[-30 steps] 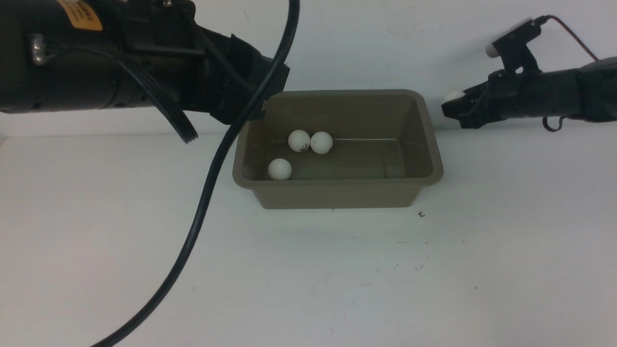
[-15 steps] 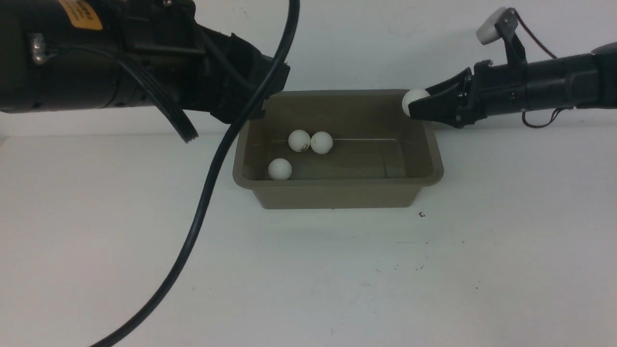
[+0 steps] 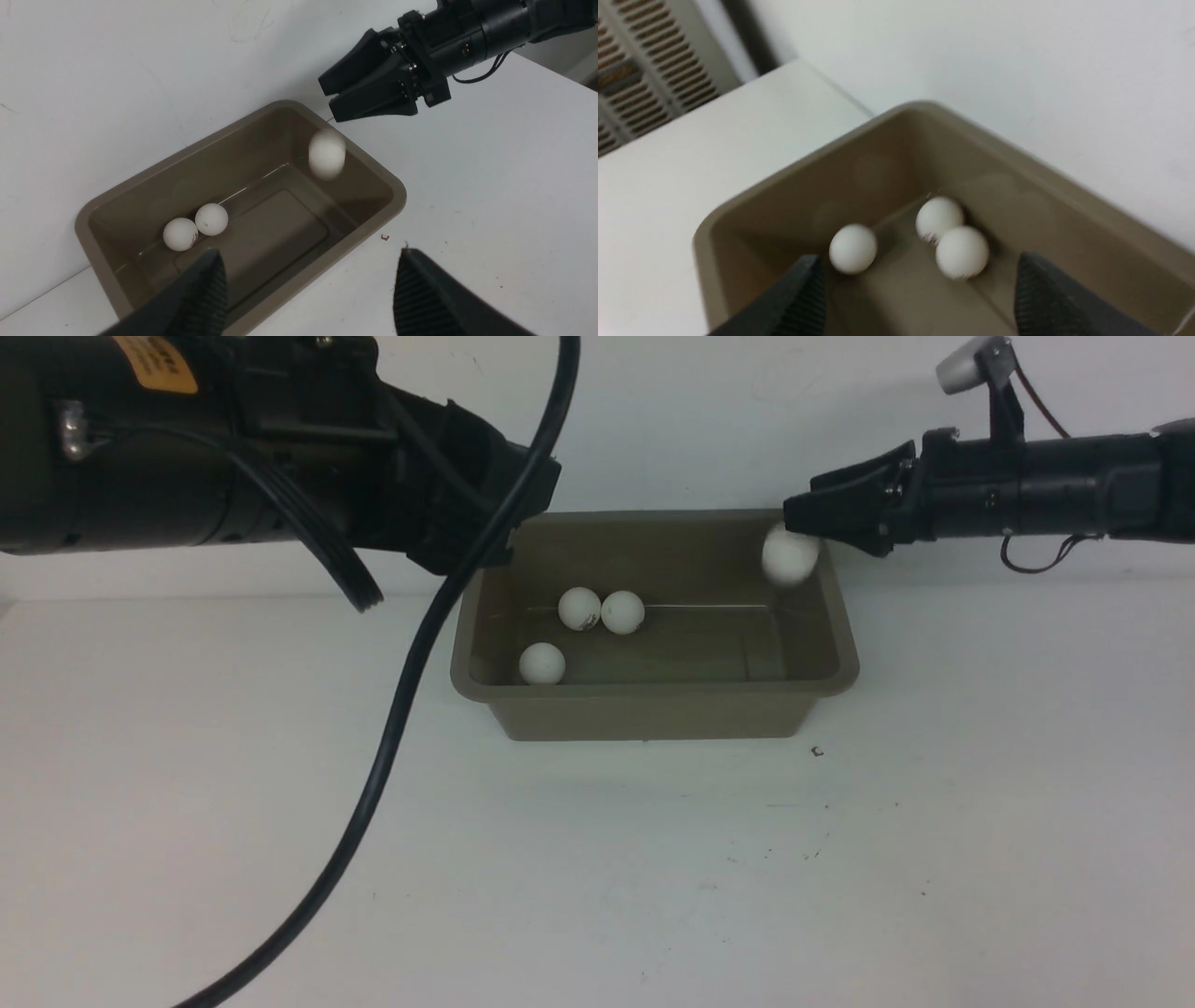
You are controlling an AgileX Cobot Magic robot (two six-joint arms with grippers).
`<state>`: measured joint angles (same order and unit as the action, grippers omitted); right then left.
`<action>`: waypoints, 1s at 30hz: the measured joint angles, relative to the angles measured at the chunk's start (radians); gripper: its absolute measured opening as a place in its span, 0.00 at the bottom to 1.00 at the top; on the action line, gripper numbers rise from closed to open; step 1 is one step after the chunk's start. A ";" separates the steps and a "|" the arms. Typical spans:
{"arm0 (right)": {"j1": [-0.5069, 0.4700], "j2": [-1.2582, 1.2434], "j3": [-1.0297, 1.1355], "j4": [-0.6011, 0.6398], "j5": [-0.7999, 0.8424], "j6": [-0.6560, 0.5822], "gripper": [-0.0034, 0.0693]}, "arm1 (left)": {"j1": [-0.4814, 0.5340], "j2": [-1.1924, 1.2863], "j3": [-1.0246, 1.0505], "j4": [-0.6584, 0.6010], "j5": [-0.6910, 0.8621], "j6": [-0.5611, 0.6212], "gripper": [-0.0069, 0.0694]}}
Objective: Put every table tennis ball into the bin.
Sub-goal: Use the right arm to put the table tennis ball into the box, then use the right arm to clamp the table tennis ball closest to it
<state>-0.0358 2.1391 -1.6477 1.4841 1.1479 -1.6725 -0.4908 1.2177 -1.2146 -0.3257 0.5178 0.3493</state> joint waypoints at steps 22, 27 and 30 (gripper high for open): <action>-0.291 -0.074 0.000 -0.038 0.030 -0.051 0.74 | 0.000 0.000 0.000 0.015 -0.003 0.006 0.66; -0.300 -0.076 0.000 -0.237 0.040 -0.048 0.74 | 0.000 0.000 0.000 0.019 -0.027 0.006 0.66; -0.286 -0.076 0.000 -0.300 0.046 -0.049 0.74 | 0.000 0.000 0.000 0.019 -0.027 0.006 0.66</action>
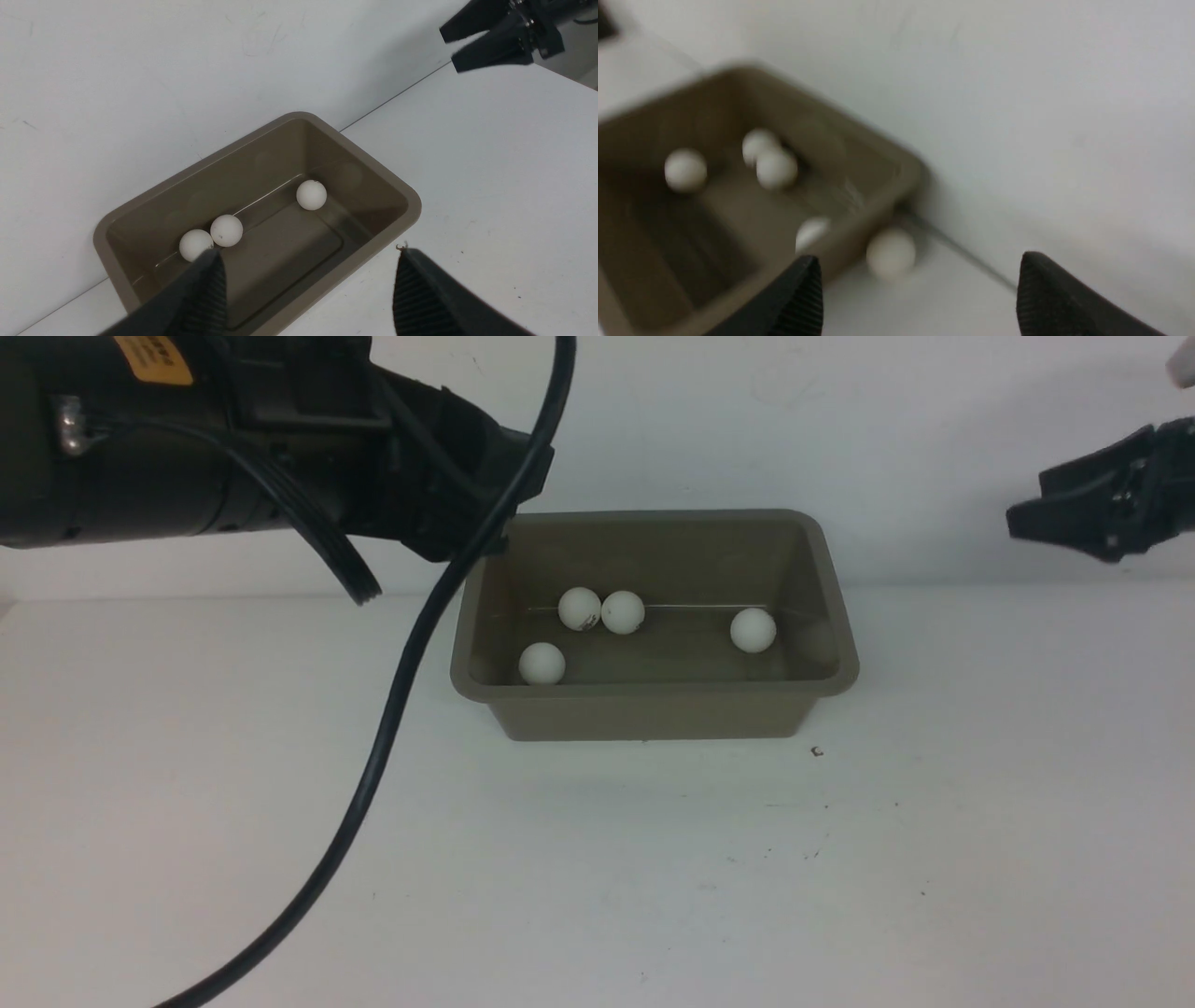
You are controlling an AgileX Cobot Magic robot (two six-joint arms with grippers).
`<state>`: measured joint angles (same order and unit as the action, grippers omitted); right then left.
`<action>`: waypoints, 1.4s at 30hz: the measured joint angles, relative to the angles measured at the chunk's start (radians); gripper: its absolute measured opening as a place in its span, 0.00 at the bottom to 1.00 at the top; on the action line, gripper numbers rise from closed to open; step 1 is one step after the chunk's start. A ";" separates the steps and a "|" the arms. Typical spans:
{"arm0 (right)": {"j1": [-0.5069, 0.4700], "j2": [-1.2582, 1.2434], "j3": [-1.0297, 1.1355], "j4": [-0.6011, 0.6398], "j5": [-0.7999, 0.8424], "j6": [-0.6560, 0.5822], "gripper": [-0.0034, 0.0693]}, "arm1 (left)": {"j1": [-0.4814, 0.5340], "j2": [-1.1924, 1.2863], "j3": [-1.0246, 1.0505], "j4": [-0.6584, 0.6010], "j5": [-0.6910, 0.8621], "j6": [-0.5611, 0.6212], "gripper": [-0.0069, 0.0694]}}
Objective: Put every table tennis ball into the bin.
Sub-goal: Use the right arm to clamp the table tennis ball closest to it
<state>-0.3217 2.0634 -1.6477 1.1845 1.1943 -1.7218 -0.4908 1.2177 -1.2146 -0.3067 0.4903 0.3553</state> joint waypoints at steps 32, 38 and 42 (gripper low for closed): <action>0.192 0.245 0.000 0.135 -0.313 -0.371 0.74 | 0.000 0.000 0.000 0.000 0.010 0.001 0.66; 0.257 0.276 0.000 0.200 -0.368 -0.417 0.74 | 0.000 0.000 0.000 0.000 0.028 0.001 0.66; 0.291 0.280 0.000 0.206 -0.420 -0.446 0.72 | 0.000 0.000 0.000 0.000 0.035 0.001 0.66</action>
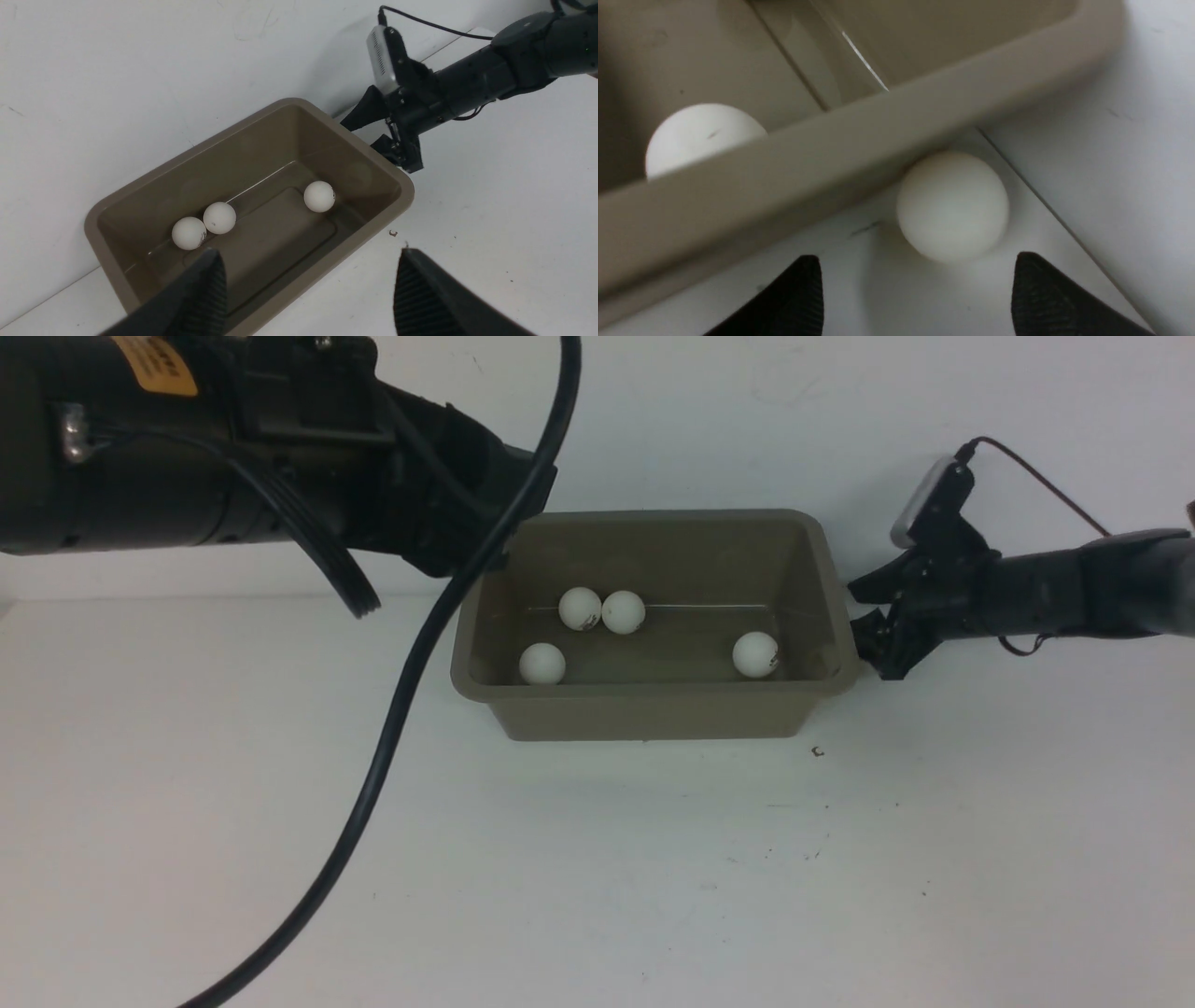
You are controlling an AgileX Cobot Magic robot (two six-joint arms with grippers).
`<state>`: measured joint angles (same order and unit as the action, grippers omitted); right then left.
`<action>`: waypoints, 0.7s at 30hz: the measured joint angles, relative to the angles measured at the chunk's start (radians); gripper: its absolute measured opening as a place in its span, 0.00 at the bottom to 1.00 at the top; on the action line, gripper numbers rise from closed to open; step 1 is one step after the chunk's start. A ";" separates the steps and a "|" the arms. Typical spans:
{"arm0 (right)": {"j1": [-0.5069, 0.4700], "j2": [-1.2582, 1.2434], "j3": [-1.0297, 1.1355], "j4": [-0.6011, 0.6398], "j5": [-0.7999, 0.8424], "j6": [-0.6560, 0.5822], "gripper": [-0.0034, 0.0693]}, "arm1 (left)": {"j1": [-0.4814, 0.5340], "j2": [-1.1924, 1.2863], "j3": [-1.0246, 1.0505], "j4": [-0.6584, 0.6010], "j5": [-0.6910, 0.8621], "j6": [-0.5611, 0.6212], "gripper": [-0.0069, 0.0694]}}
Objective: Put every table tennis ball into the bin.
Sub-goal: Use the right arm to clamp the table tennis ball closest to it
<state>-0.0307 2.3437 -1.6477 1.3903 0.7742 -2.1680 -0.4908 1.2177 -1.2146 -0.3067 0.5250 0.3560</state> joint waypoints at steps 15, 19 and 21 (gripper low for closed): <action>0.036 0.033 -0.002 0.131 -0.096 -0.111 0.66 | 0.000 0.000 0.000 0.000 0.019 0.000 0.66; 0.036 0.037 -0.002 0.171 -0.097 -0.141 0.66 | 0.000 0.000 0.000 0.000 0.019 0.000 0.66; 0.036 0.037 -0.002 0.190 -0.097 -0.151 0.66 | 0.000 0.000 0.000 0.000 0.019 0.000 0.66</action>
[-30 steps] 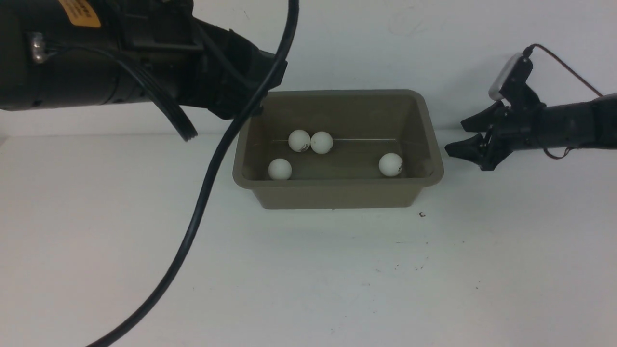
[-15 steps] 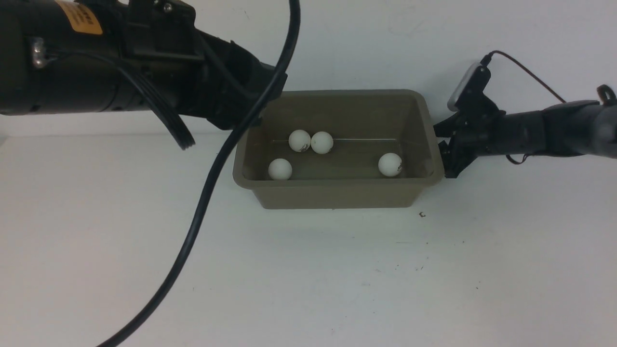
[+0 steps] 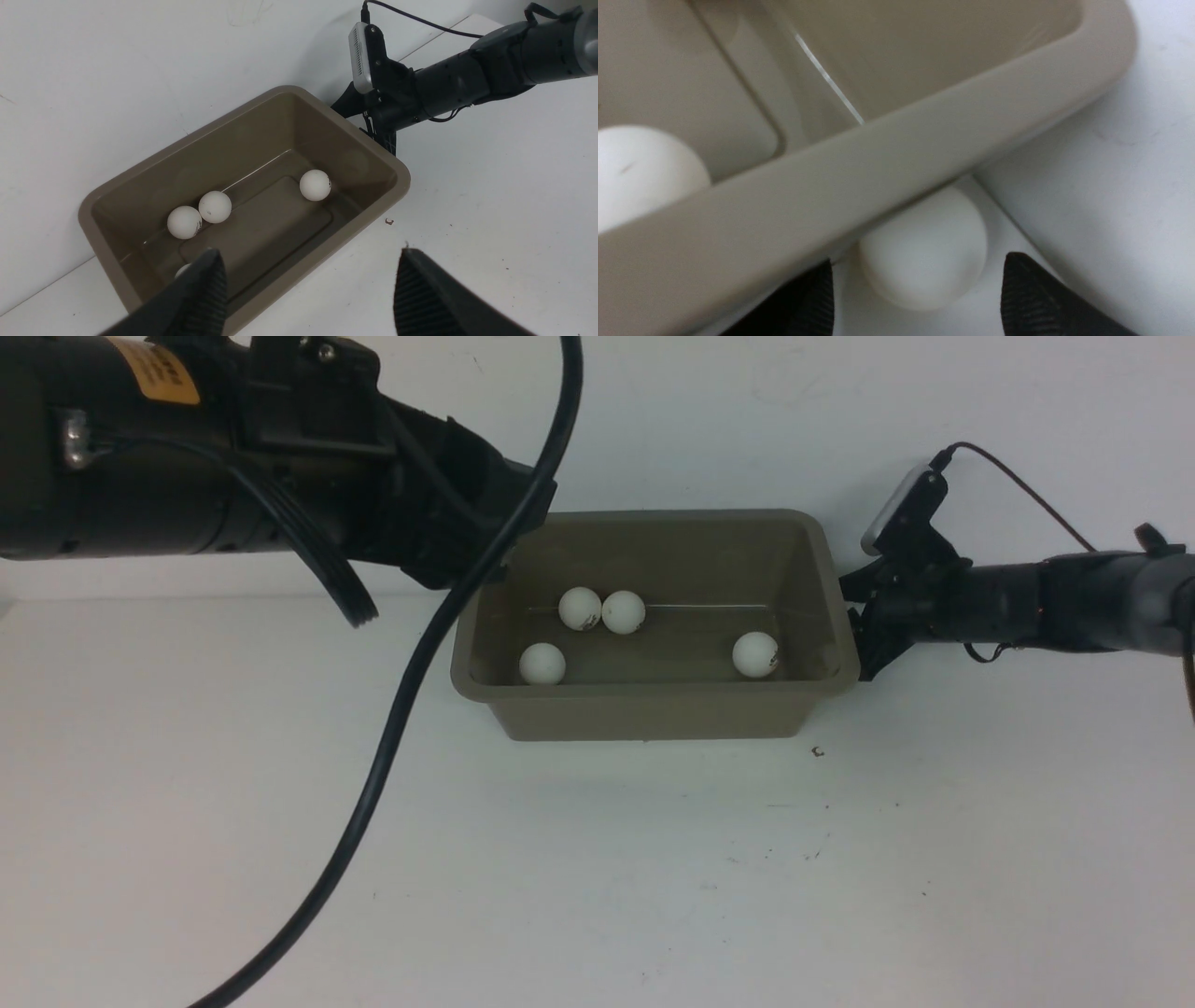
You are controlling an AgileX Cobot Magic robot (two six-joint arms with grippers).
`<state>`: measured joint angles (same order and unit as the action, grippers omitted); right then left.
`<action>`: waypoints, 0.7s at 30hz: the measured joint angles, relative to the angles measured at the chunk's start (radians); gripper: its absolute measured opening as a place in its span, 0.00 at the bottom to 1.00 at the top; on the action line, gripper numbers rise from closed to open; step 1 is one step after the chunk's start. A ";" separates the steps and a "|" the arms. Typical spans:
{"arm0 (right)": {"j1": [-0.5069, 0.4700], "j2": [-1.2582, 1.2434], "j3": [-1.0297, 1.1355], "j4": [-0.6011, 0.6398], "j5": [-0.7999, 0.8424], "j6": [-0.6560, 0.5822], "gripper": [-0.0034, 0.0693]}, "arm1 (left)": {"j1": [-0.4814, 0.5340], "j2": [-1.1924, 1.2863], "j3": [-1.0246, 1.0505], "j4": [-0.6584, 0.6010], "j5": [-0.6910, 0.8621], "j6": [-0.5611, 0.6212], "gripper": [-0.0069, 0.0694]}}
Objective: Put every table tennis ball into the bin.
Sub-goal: Use the right arm to clamp the table tennis ball closest to it
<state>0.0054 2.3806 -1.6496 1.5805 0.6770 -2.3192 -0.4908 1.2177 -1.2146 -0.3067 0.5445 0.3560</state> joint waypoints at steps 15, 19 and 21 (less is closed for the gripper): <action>0.018 0.010 0.000 0.105 -0.004 -0.077 0.66 | 0.000 0.000 0.000 0.000 0.000 0.000 0.66; 0.019 0.028 0.000 0.124 -0.005 -0.090 0.66 | 0.000 0.000 0.000 0.000 0.000 0.000 0.66; 0.019 0.033 0.000 0.127 -0.005 -0.091 0.65 | 0.000 0.000 0.000 0.000 0.000 0.000 0.66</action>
<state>0.0240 2.4137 -1.6496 1.7072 0.6716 -2.4102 -0.4908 1.2177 -1.2146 -0.3067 0.5445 0.3560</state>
